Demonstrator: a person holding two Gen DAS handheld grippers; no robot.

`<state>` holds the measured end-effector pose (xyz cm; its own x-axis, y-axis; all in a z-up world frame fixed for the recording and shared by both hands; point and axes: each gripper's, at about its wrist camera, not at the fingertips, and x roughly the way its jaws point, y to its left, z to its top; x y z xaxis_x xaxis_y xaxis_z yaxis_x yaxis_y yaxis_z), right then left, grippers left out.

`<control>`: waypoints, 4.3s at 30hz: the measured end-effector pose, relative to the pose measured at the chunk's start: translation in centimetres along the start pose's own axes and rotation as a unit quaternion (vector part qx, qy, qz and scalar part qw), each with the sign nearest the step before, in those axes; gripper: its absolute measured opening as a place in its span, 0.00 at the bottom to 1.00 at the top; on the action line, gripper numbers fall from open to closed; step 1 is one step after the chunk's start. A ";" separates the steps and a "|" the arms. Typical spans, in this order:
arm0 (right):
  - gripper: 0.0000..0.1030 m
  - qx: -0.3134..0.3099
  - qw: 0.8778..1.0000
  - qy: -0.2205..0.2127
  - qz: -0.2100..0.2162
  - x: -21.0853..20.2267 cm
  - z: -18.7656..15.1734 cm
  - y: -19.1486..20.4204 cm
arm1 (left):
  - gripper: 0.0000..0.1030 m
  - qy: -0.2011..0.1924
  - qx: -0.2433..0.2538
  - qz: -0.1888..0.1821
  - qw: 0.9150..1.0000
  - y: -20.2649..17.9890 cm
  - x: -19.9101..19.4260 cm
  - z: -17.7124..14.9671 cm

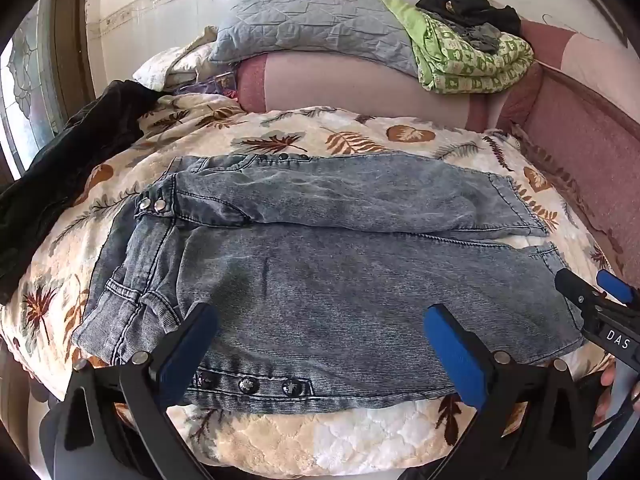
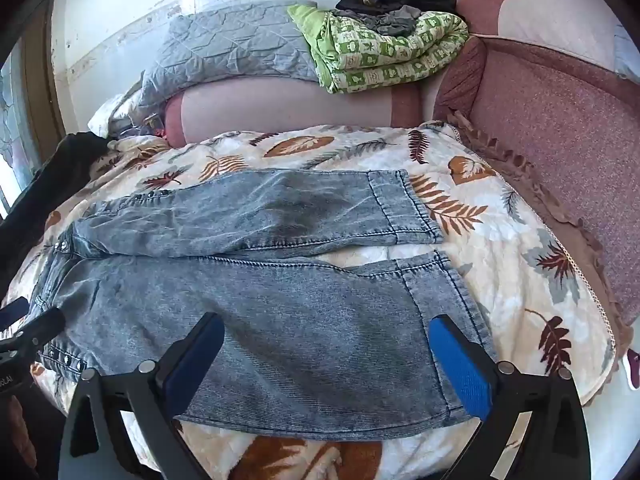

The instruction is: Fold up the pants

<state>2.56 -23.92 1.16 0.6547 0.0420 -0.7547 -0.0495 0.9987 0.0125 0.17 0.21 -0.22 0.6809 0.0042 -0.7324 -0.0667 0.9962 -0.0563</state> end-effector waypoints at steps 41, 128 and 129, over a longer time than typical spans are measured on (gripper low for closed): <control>1.00 0.004 0.998 -0.060 0.022 1.1 -1.1 0.9 | 1.00 -0.006 -0.021 0.004 1.000 1.9 3.2 -0.7; 1.00 0.079 0.978 0.135 0.141 11.4 11.8 -8.9 | 1.00 0.071 -0.058 -0.042 0.995 15.0 8.5 11.7; 1.00 0.090 0.975 0.154 0.135 13.1 12.7 -9.8 | 1.00 0.081 -0.063 -0.047 0.994 15.7 9.5 12.4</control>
<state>21.21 -32.78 -0.48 0.3773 0.3212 -0.8686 -0.0371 0.9424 0.3324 14.59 16.98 0.36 0.5626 -0.1123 -0.8190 -0.1056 0.9728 -0.2060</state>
